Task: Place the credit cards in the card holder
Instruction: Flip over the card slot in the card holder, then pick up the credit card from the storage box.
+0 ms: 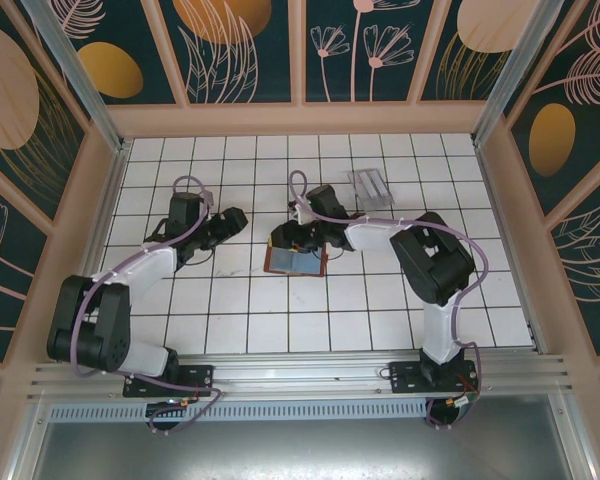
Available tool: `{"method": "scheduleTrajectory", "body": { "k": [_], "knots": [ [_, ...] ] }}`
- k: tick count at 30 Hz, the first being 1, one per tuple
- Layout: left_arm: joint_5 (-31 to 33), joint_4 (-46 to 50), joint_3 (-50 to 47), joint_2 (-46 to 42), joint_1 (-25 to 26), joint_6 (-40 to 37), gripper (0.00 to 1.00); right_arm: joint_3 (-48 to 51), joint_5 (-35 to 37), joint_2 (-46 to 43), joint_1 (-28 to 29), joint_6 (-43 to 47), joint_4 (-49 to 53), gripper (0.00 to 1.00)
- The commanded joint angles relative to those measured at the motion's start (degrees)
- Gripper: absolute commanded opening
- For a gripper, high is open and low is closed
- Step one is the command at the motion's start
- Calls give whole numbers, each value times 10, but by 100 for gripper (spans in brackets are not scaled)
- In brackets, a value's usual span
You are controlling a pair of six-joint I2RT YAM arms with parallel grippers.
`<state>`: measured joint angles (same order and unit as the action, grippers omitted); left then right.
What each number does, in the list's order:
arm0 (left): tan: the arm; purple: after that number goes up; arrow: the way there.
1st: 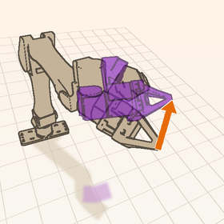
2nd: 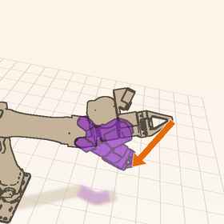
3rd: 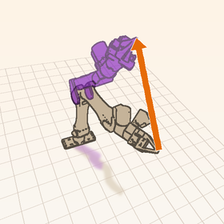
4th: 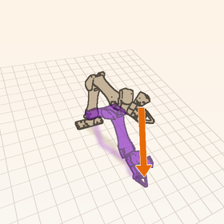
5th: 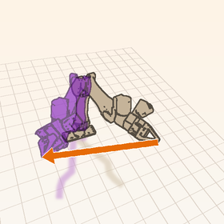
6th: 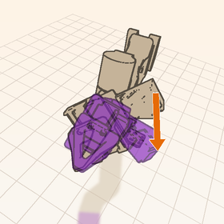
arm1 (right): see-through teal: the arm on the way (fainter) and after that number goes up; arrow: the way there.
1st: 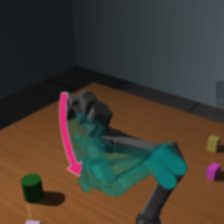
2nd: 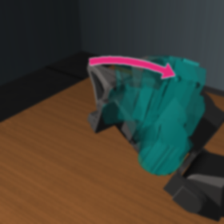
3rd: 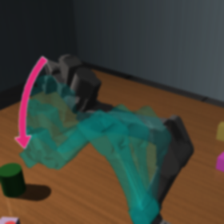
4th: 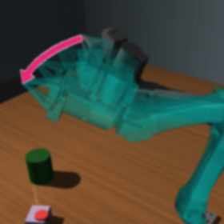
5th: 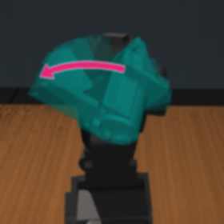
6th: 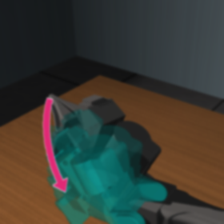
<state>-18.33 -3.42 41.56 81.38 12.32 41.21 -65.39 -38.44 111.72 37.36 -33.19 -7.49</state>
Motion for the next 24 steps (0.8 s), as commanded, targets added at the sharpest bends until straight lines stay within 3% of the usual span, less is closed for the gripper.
{"method": "scheduleTrajectory", "body": {
  "k": [1,5,6,10,16,22,24],
  "knots": [
    [74,45,2,-32,-3,-24,98,-19,64,-75,-35,47,47,57],
    [109,44,-16,-53,-3,-31,98,-60,143,-125,-82,135,150,85],
    [108,46,-15,-53,-3,-33,98,-72,183,-137,-95,157,180,99],
    [137,86,11,-63,-3,-61,98,-127,373,-161,-129,230,286,99],
    [181,109,28,-82,-3,-92,99,-195,485,-103,-155,278,366,99],
    [151,107,30,-77,-3,-72,99,-281,473,2,-184,321,401,98],
    [149,97,18,-84,-3,-63,99,-284,472,13,-190,329,396,91]
  ]
}}
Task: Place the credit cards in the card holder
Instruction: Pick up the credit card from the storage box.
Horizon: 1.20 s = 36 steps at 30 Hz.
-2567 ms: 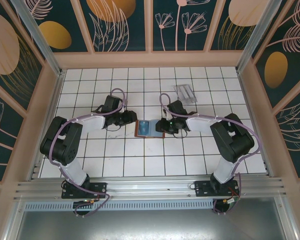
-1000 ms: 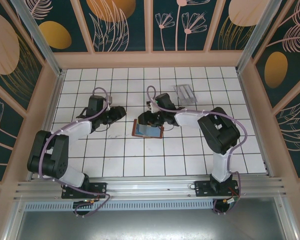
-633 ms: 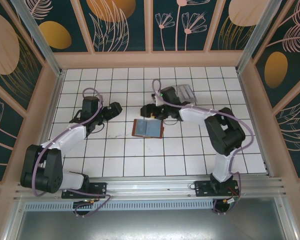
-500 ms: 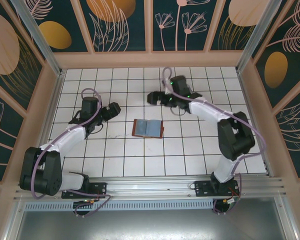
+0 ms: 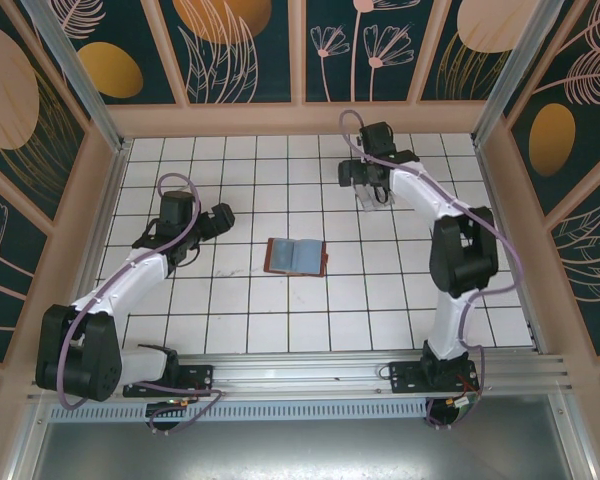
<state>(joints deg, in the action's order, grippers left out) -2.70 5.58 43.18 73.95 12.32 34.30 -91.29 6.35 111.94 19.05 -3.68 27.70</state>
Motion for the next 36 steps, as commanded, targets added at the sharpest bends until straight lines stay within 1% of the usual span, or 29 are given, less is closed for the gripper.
{"method": "scheduleTrajectory", "body": {
  "k": [1,4,6,8,11,14,18,21,24,27,29,31,36],
  "knots": [
    [-8,2,-3,-13,-3,9,99,-18,17,10,-13,34,37,88],
    [-2,6,-7,-22,-3,13,98,-8,-21,15,-34,37,36,86],
    [-4,-5,-19,-27,-3,20,98,-7,-24,20,-41,39,39,85],
    [-11,-17,-25,-25,-3,22,99,-2,-13,20,-42,42,39,85],
    [-13,-4,-9,-12,-3,20,98,0,-1,28,-43,49,42,85],
    [-24,-27,-15,-5,-3,24,99,-6,22,43,-44,52,45,84],
    [-34,-15,2,11,-3,23,99,-7,24,48,-44,55,32,83],
    [-47,-38,-7,14,-3,30,98,-18,40,55,-44,58,31,84],
    [-46,-21,4,17,-3,25,99,-32,52,66,-44,62,36,84],
    [-43,-39,-14,6,-3,30,99,-43,91,81,-41,69,39,84],
    [-42,-35,-14,7,-3,26,99,-41,116,84,-41,71,35,84],
    [-42,-19,-4,8,-3,19,98,-43,133,83,-37,72,30,81],
    [-34,-21,-4,7,-3,10,98,-40,174,77,-16,77,25,78]
  ]
}}
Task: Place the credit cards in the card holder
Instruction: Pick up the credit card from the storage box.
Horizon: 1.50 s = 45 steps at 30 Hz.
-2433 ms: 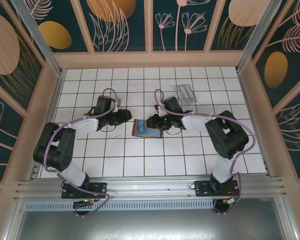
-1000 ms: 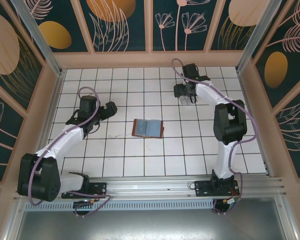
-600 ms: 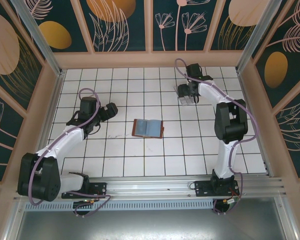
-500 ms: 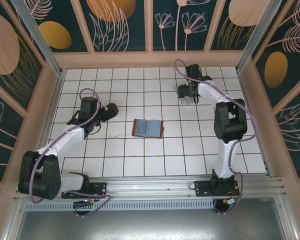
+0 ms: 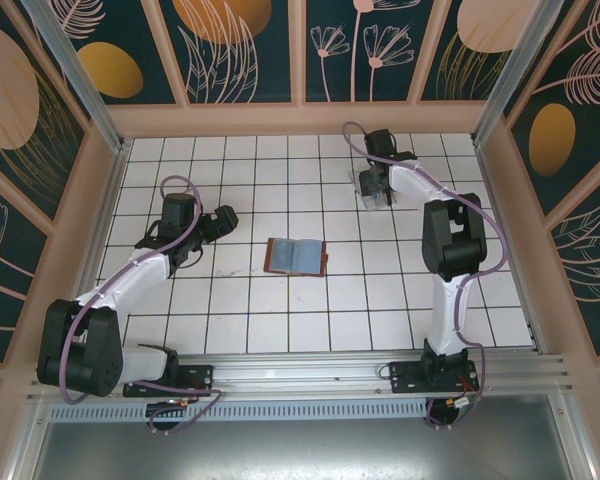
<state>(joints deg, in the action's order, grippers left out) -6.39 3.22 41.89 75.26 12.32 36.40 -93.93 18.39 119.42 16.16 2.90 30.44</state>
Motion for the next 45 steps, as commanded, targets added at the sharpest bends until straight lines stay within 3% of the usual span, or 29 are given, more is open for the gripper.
{"method": "scheduleTrajectory", "body": {
  "k": [1,9,13,19,26,37,42,45],
  "knots": [
    [3,5,12,-4,-3,-12,99,-12,62,2,15,15,-5,77],
    [-58,-43,4,26,-3,14,98,-26,166,13,33,61,0,62],
    [-63,-57,-4,19,-3,14,99,-20,149,13,33,52,2,56],
    [-60,-59,-15,10,-3,17,98,-35,135,21,39,44,32,35],
    [-74,-83,-34,15,-3,37,99,-37,117,21,42,40,46,29],
    [-83,-96,-52,16,-3,66,99,-37,123,21,52,43,58,11],
    [-85,-87,-52,14,-3,64,98,-32,132,21,56,42,59,9],
    [-87,-107,-67,12,-3,71,99,-44,131,24,56,36,71,0]
  ]
}}
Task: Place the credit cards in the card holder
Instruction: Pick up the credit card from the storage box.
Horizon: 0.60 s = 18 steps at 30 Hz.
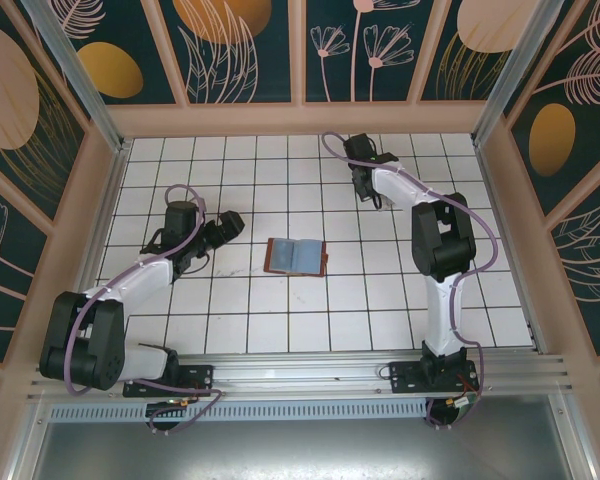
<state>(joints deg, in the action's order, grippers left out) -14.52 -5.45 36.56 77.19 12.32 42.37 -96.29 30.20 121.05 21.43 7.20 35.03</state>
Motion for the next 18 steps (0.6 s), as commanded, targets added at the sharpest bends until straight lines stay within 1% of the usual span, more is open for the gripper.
{"method": "scheduleTrajectory", "body": {
  "k": [1,3,6,8,10,12,15,18],
  "knots": [
    [-10,-19,-10,-3,-3,11,99,-21,9,5,4,-9,26,0],
    [-17,-9,1,3,-3,8,99,-25,-2,3,4,-10,30,0],
    [-20,-34,-12,0,-3,23,98,-41,-29,0,3,-20,46,0],
    [-28,-36,-9,6,-3,20,98,-53,-60,-3,2,-33,63,0],
    [-30,-18,3,11,-3,11,98,-67,-94,-7,2,-45,83,0],
    [-29,-27,-3,10,-3,12,99,-82,-116,-9,1,-54,105,0],
    [-51,-35,-2,21,-3,5,98,-89,-130,-11,1,-65,132,0],
    [-67,-32,3,28,-2,-5,96,-90,-127,-12,2,-70,141,0]
  ]
}}
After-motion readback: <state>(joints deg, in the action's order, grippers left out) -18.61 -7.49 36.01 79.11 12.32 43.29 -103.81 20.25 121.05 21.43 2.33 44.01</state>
